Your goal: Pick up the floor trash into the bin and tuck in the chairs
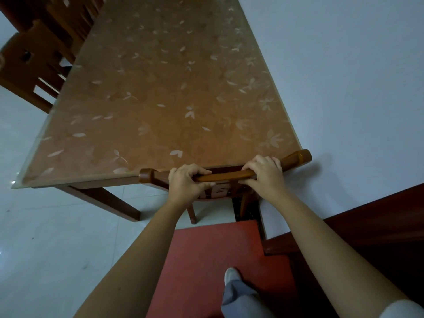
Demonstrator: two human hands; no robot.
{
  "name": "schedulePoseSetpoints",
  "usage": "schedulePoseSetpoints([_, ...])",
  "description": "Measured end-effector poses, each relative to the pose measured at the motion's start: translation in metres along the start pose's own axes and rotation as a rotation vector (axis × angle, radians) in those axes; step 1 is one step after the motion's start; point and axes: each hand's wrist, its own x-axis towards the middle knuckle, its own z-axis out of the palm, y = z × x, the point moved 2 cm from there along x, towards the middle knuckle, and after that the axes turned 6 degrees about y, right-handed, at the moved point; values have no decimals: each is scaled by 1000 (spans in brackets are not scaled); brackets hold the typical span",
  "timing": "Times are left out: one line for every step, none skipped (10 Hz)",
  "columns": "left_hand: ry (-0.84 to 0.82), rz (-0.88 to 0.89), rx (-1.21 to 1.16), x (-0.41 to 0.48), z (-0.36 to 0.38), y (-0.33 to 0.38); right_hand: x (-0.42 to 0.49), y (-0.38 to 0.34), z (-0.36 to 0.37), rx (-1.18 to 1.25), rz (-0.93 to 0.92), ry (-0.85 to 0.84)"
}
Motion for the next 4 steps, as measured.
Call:
schedulePoseSetpoints([-34,-4,13,0,-2,1,-3,-3,-4,-8,3,-11])
schedulePoseSetpoints([-83,1,38,-2,-5,3,-6,-6,-8,-14,5,-58])
schedulePoseSetpoints([-131,19,73,-4,-10,1,-8,-9,-15,39,22,-73])
schedulePoseSetpoints([-42,26,154,-17,-17,1,-13,-9,-16,74,3,-33])
